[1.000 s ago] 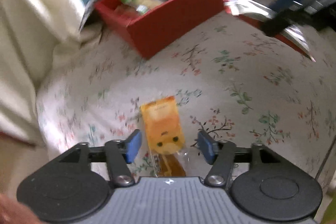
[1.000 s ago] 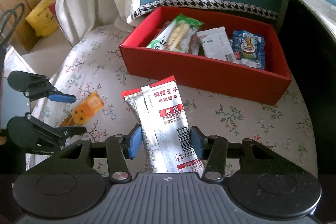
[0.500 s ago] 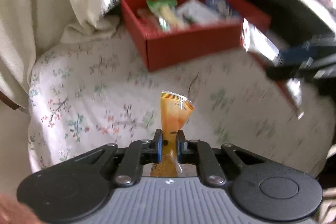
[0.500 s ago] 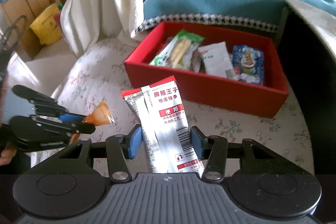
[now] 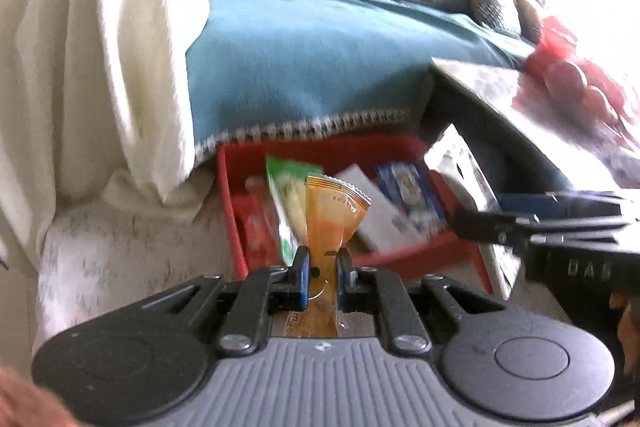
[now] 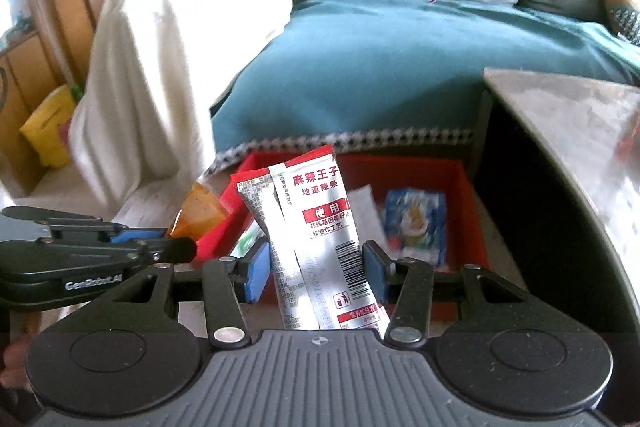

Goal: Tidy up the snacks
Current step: 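Carry both packets over the red box and lower them in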

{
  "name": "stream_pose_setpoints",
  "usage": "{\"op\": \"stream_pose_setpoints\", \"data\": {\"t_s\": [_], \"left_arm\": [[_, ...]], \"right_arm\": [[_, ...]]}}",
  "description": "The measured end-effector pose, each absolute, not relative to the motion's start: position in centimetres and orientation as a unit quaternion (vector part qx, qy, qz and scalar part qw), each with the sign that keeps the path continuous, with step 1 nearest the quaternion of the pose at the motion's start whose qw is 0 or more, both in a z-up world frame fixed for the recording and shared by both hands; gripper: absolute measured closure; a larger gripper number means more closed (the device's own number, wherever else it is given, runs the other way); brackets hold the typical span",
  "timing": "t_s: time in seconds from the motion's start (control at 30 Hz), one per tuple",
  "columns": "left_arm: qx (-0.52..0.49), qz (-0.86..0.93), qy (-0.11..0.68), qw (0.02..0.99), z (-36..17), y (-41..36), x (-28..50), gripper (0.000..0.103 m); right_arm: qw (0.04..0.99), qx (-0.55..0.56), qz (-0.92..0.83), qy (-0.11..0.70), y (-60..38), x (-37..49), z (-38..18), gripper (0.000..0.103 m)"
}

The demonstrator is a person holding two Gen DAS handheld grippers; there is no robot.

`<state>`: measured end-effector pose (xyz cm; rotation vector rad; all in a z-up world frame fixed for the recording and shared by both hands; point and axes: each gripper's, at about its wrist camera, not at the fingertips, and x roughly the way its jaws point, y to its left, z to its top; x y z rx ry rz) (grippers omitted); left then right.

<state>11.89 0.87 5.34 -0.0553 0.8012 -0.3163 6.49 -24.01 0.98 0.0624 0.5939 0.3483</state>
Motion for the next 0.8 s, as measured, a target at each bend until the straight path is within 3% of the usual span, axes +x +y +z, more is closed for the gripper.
{"op": "stream_pose_setpoints", "data": {"t_s": [0.5, 0.8], "left_arm": [[-0.004, -0.117, 0.408, 0.905, 0.4, -3.6, 21.8, 0.093], [0.008, -0.096, 0.414, 0.905, 0.2, -3.6, 21.0, 0.079]], "right_arm": [[0.937, 0.032, 0.130, 0.323, -23.1, 17.7, -2.9, 0.046], [0.939, 0.043, 0.118, 0.321, -23.3, 17.6, -3.3, 0.036]]}}
